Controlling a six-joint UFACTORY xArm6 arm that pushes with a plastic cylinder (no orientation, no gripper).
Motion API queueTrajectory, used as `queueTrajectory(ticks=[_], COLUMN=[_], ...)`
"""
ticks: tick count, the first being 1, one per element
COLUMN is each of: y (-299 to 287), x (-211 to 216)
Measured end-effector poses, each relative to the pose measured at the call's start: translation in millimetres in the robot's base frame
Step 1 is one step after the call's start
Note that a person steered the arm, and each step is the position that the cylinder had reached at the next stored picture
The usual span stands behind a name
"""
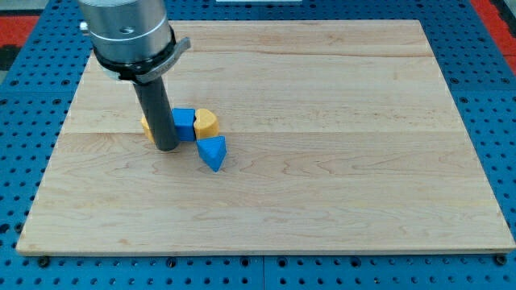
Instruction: Slide yellow hexagon to the left of red circle
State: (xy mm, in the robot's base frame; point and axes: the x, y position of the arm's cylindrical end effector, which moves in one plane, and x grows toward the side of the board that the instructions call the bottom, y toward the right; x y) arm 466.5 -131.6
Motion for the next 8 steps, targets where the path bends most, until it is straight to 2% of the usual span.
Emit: queueTrajectory(ticks=[1, 2, 3, 5, 6, 8], y=[2.2, -31.4, -43.6, -41.1, -56.5, -94.3], x=[-10.5, -57.7, -68.8, -40.3, -80.4, -85.0])
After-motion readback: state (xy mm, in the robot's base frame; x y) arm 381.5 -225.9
